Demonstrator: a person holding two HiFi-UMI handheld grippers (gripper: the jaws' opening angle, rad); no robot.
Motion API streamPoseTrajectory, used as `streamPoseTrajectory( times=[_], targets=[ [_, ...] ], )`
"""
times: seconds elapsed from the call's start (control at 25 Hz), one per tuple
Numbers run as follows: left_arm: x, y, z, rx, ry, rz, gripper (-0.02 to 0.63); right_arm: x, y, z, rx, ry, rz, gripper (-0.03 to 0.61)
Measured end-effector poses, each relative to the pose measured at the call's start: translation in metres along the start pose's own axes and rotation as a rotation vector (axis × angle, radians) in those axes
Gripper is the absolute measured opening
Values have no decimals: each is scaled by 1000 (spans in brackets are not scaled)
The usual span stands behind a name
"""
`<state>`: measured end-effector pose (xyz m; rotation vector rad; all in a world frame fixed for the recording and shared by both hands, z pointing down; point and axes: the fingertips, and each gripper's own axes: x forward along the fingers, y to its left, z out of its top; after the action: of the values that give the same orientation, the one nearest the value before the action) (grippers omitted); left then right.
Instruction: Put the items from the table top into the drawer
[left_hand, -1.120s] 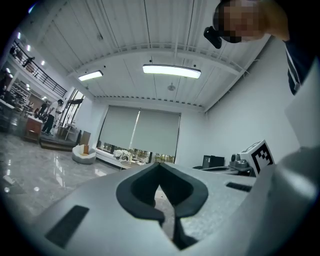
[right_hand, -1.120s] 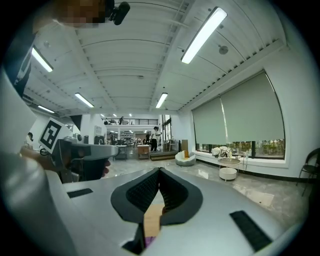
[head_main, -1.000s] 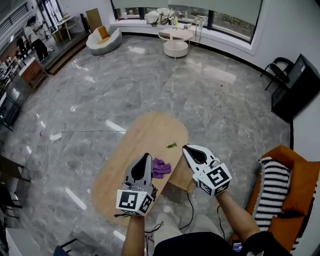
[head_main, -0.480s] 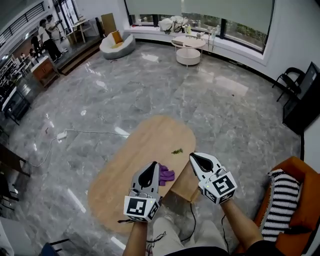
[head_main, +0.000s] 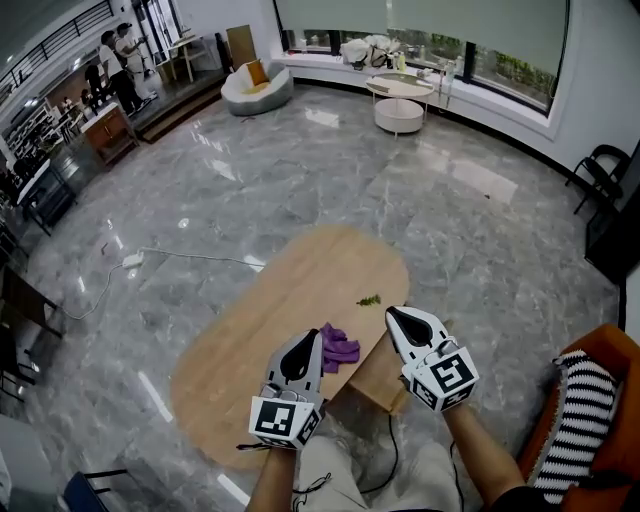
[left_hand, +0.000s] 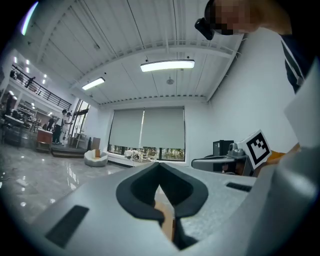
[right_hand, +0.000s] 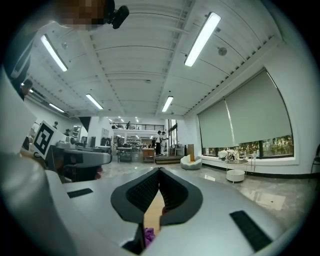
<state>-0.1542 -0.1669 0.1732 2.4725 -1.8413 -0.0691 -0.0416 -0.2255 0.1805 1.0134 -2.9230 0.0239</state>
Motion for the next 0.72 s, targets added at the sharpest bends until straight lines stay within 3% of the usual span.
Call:
streamPoseTrajectory(
  times=[0.72],
  targets=[
    [-10,18,-136,4,1,19,0,15,-4,-124,-8,-39,5,14]
  ],
)
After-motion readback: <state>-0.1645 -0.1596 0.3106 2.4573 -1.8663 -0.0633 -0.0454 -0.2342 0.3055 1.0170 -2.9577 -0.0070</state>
